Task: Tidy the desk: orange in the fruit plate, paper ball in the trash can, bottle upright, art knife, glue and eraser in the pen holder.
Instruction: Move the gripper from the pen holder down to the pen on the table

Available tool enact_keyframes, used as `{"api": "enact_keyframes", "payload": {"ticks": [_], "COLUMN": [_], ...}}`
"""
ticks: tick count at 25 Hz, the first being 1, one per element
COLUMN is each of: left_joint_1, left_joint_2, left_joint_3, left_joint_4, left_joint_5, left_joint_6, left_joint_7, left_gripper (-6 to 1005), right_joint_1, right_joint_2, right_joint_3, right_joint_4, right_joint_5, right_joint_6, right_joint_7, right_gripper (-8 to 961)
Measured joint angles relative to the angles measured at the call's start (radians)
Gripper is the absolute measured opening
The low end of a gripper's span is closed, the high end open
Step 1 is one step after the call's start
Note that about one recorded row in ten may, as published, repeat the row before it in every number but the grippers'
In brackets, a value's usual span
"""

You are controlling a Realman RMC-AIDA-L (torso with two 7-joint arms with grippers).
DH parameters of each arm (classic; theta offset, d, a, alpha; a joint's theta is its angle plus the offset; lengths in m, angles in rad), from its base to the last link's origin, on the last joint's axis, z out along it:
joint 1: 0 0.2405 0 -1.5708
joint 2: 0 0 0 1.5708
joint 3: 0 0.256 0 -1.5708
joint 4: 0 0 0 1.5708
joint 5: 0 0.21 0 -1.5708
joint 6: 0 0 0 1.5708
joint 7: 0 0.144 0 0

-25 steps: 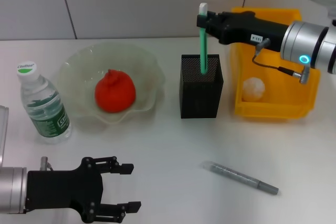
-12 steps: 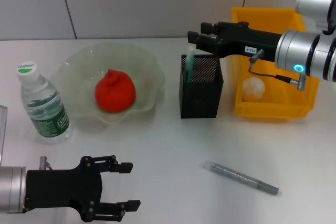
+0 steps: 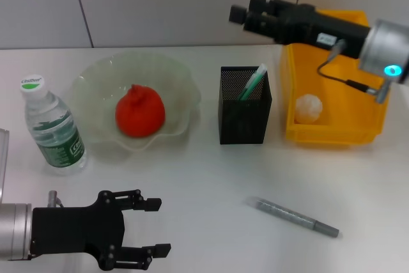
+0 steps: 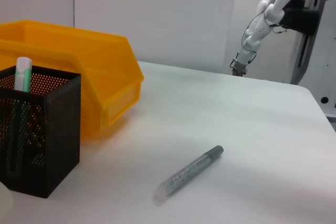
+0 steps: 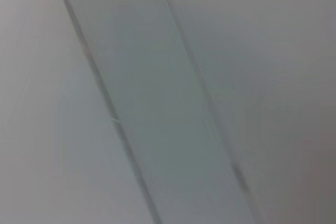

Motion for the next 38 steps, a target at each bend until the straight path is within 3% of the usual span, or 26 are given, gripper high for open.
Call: {"api": "enact_keyframes", "payload": {"ticks": [1, 5, 6, 8, 12, 17, 19, 22, 25, 30, 32, 35, 38], "left_joint_1": [0.0, 0.0, 0.0, 0.0, 0.001, 0.002, 0.002, 0.002, 0.002, 0.001, -0.002, -0.003, -0.007], "left_joint_2": [0.0, 0.0, 0.0, 0.0, 0.0, 0.0, 0.0, -0.001, -0.001, -0.001, -0.004, -0.005, -0.006], "left_joint_3": [0.0, 0.0, 0.0, 0.0, 0.0, 0.0, 0.0, 0.0, 0.0, 0.0, 0.0, 0.0, 0.0], "left_joint_4": [0.0, 0.0, 0.001, 0.001, 0.003, 0.004, 0.004, 0.004, 0.004, 0.004, 0.004, 0.004, 0.004], "left_joint_5": [0.0, -0.001, -0.001, -0.001, -0.001, -0.001, 0.0, 0.002, 0.003, 0.001, 0.001, 0.001, 0.002], "left_joint_6": [0.0, 0.002, 0.003, 0.003, 0.003, 0.001, -0.001, -0.001, -0.001, -0.002, -0.002, -0.002, -0.002], "left_joint_7": [0.0, 0.0, 0.0, 0.0, 0.0, 0.0, 0.0, 0.001, 0.001, 0.001, 0.001, 0.001, 0.001], "left_gripper": [784, 784, 784, 784, 784, 784, 784, 784, 784, 784, 784, 784, 784], "right_joint_1": [-0.021, -0.034, -0.029, -0.012, 0.042, 0.117, 0.132, 0.164, 0.174, 0.223, 0.261, 0.279, 0.309], "right_joint_2": [-0.009, -0.03, -0.05, -0.068, -0.083, -0.066, -0.063, -0.059, -0.056, -0.034, -0.01, 0.003, 0.01], "right_joint_3": [-0.001, -0.008, -0.01, -0.01, -0.01, -0.018, -0.028, -0.115, -0.164, -0.234, -0.27, -0.287, -0.371], "right_joint_4": [0.044, 0.099, 0.126, 0.162, 0.26, 0.344, 0.35, 0.352, 0.35, 0.344, 0.327, 0.314, 0.267], "right_joint_5": [0.012, -0.011, -0.055, -0.142, -0.417, -0.707, -0.75, -0.866, -0.901, -1.013, -1.102, -1.137, -1.154], "right_joint_6": [-0.083, -0.2, -0.263, -0.323, -0.421, -0.494, -0.503, -0.511, -0.508, -0.505, -0.497, -0.486, -0.436], "right_joint_7": [0.058, 0.152, 0.216, 0.293, 0.459, 0.61, 0.633, 0.697, 0.717, 0.76, 0.779, 0.785, 0.809], "right_gripper": [677, 693, 693, 692, 692, 691, 690, 690, 689, 687, 686, 684, 682]}}
